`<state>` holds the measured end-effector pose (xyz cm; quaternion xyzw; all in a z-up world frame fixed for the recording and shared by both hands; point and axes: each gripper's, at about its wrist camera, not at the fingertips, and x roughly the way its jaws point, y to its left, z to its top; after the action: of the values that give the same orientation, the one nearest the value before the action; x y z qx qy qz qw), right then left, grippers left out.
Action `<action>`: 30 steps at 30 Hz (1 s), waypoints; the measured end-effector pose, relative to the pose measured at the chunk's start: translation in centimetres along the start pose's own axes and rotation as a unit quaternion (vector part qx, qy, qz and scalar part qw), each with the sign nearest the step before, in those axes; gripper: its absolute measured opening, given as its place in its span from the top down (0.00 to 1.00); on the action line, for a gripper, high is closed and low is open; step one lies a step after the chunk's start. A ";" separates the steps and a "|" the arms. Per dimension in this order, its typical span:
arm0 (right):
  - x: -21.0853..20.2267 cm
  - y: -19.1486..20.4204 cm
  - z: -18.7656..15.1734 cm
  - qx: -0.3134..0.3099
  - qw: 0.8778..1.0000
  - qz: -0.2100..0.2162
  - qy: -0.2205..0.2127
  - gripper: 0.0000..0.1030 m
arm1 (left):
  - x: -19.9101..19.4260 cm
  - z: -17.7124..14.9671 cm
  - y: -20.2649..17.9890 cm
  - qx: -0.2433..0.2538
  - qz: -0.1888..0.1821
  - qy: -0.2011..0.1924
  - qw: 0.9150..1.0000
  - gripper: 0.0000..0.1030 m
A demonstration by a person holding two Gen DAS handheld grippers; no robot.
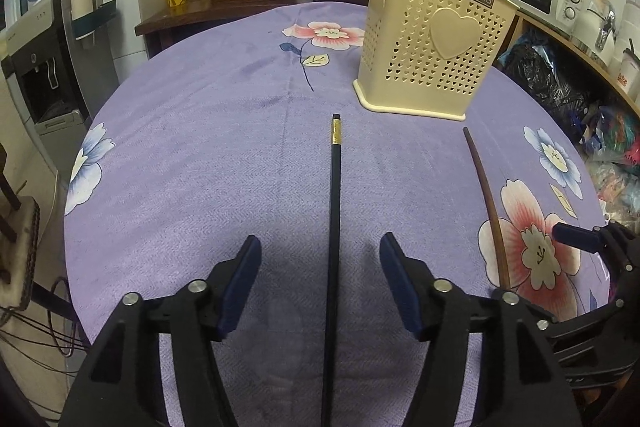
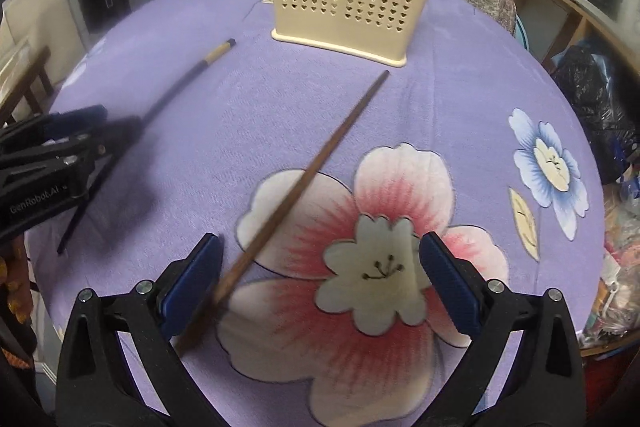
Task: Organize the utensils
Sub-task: 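Position left tool over the black chopstick while right tool approaches a wooden chopstick, then close left tool on the black chopstick while right tool grasps the wooden chopstick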
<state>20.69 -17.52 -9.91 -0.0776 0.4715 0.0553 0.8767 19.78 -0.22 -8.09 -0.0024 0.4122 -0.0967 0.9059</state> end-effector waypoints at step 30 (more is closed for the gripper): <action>0.6 -5.5 3.4 0.071 0.991 0.096 -0.063 0.10 | 2.7 3.9 -1.3 0.076 -0.015 0.026 0.997 0.21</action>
<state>24.70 -22.31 -8.11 0.0337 0.4232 0.1103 0.8987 24.25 -2.29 -7.43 0.0625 0.4274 -0.1413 0.8908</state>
